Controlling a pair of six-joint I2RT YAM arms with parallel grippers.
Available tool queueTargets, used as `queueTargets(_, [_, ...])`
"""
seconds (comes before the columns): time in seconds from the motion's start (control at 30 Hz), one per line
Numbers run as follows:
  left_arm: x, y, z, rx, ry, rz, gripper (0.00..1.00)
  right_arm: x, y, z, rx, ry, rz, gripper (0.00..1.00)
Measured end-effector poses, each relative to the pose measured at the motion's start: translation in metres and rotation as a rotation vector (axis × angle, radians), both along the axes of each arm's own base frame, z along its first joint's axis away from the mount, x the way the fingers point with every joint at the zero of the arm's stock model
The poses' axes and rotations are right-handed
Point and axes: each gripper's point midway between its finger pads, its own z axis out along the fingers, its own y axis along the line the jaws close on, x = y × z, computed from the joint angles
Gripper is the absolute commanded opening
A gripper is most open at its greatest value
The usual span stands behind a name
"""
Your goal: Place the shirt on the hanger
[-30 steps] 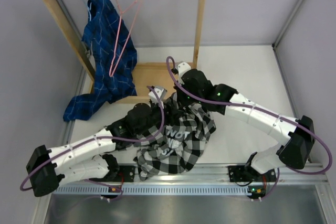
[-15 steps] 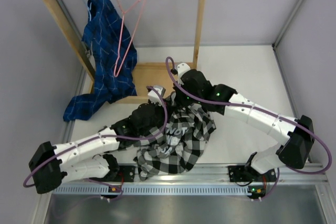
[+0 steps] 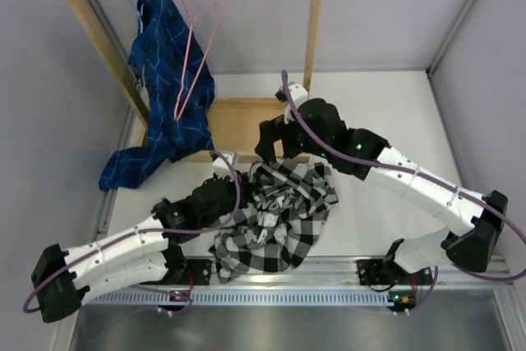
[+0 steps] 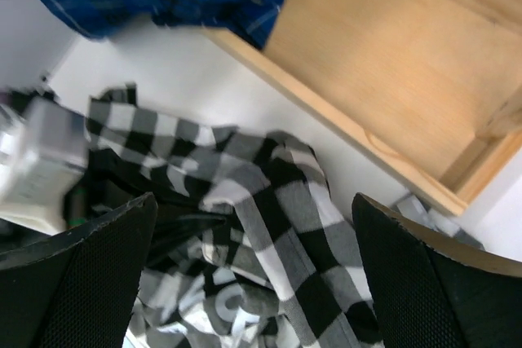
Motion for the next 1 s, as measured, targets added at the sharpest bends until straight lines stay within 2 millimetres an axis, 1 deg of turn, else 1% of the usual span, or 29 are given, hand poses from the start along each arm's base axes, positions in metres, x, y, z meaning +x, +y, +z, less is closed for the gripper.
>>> queueTargets(0.1, [-0.005,0.006,-0.006,-0.017,0.017,0.014,0.0,0.009,0.01,0.029,0.064,-0.025,-0.045,1.0])
queueTargets(0.23, [-0.007,0.015,-0.015,-0.046,0.041,0.059,0.0,0.014,0.033,0.061,0.143,-0.072,-0.086,0.99])
queueTargets(0.3, [-0.006,0.019,-0.024,-0.048,0.057,0.09,0.0,0.013,0.047,0.072,0.179,-0.098,-0.084,0.99])
queueTargets(0.4, [-0.007,0.027,-0.042,-0.038,0.086,0.132,0.0,0.01,0.07,0.088,0.22,-0.128,-0.075,0.99])
queueTargets(0.47, [-0.009,0.033,-0.054,-0.03,0.102,0.154,0.0,0.013,0.086,0.101,0.243,-0.144,-0.074,0.99])
queueTargets(0.57, [-0.009,0.036,-0.066,-0.042,0.112,0.175,0.0,0.026,0.112,0.128,0.294,-0.18,-0.094,0.99])
queueTargets(0.63, [-0.011,0.037,-0.073,-0.049,0.121,0.179,0.0,0.036,0.127,0.142,0.318,-0.207,-0.113,0.99])
queueTargets(0.7, [-0.01,0.035,-0.076,-0.057,0.125,0.178,0.0,0.043,0.139,0.149,0.33,-0.226,-0.123,0.97])
queueTargets(0.9, [-0.011,0.027,-0.086,-0.054,0.15,0.155,0.0,0.065,0.162,0.15,0.309,-0.288,-0.155,0.95])
queueTargets(1.0, [-0.015,0.023,-0.089,-0.062,0.158,0.13,0.0,0.077,0.173,0.154,0.304,-0.337,-0.164,0.92])
